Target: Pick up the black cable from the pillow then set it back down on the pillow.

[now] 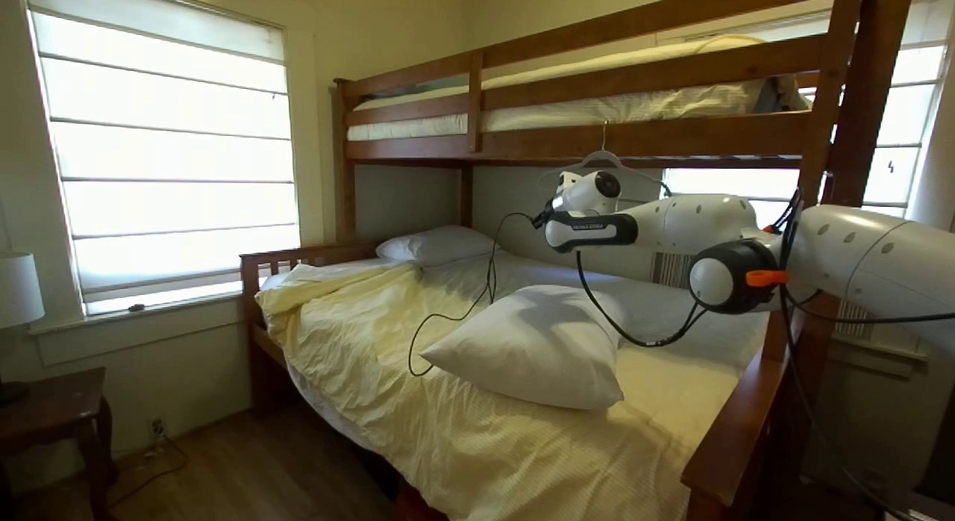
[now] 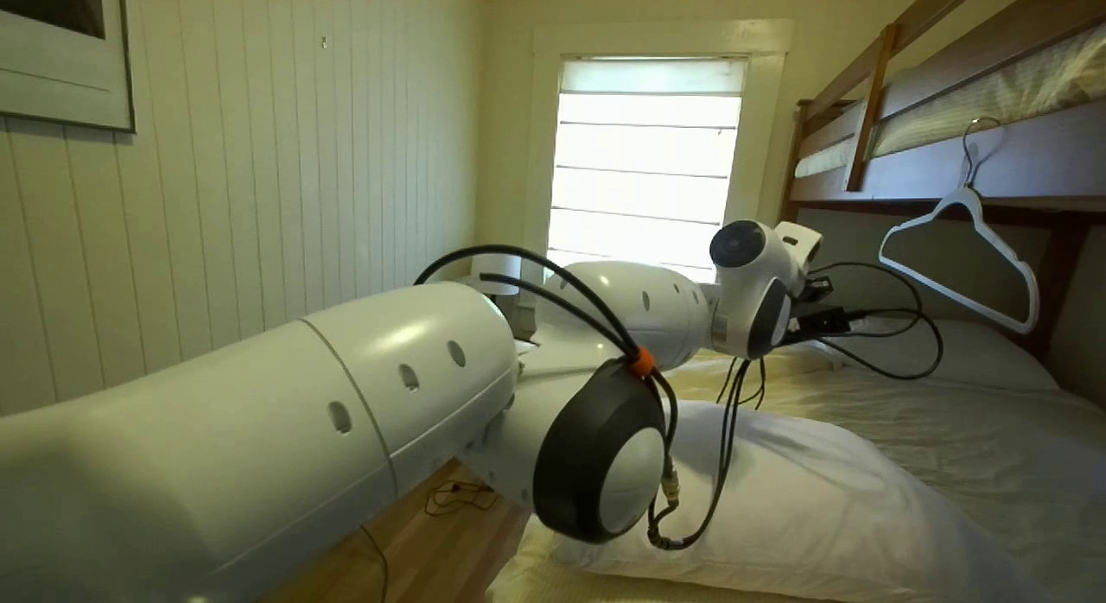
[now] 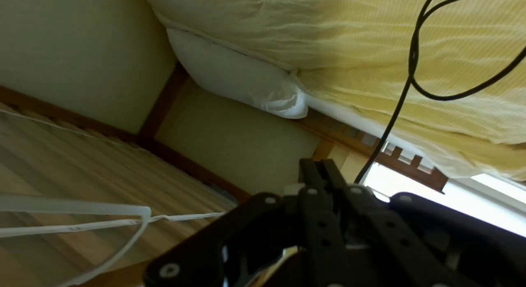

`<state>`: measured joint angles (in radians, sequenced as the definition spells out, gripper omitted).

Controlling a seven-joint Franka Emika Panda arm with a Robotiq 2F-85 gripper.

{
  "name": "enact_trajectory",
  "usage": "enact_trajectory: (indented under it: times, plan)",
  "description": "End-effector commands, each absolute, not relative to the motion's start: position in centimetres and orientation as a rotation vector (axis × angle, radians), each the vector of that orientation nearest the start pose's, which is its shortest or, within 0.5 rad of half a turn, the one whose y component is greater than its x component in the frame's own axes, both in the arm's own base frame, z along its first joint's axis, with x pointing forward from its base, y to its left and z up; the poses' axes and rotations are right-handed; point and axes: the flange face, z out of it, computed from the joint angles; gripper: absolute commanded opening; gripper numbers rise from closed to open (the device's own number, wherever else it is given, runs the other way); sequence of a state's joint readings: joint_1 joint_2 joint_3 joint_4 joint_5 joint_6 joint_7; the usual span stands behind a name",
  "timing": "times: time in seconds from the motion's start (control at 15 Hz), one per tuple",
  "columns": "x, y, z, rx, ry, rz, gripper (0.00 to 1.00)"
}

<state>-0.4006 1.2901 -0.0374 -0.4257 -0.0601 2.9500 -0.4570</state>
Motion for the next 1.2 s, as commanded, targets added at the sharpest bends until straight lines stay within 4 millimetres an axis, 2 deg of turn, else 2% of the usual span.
enact_trajectory:
  times: [0.0, 0.27, 0.53, 0.6, 0.87, 0.93, 1.07, 1.13]
  plan:
    - [77.2, -34.0, 41.9, 2.134, -0.053, 1.548, 0.02]
    - [76.7, -32.4, 41.9, 2.017, -0.157, 1.781, 0.02]
    - [75.9, -30.8, 40.1, 1.9, -0.303, 2.003, 0.02]
    - [76.2, -31.7, 41.0, 1.951, -0.238, 1.904, 0.06]
    - [76.1, -30.8, 39.6, 1.925, -0.276, 1.968, 0.06]
    - [76.1, -30.9, 39.7, 1.924, -0.279, 1.97, 0.02]
    - [77.6, -28.6, 40.0, 2.05, -0.36, 2.032, 0.02]
    - [77.6, -28.1, 40.7, 2.049, -0.382, 2.084, 0.02]
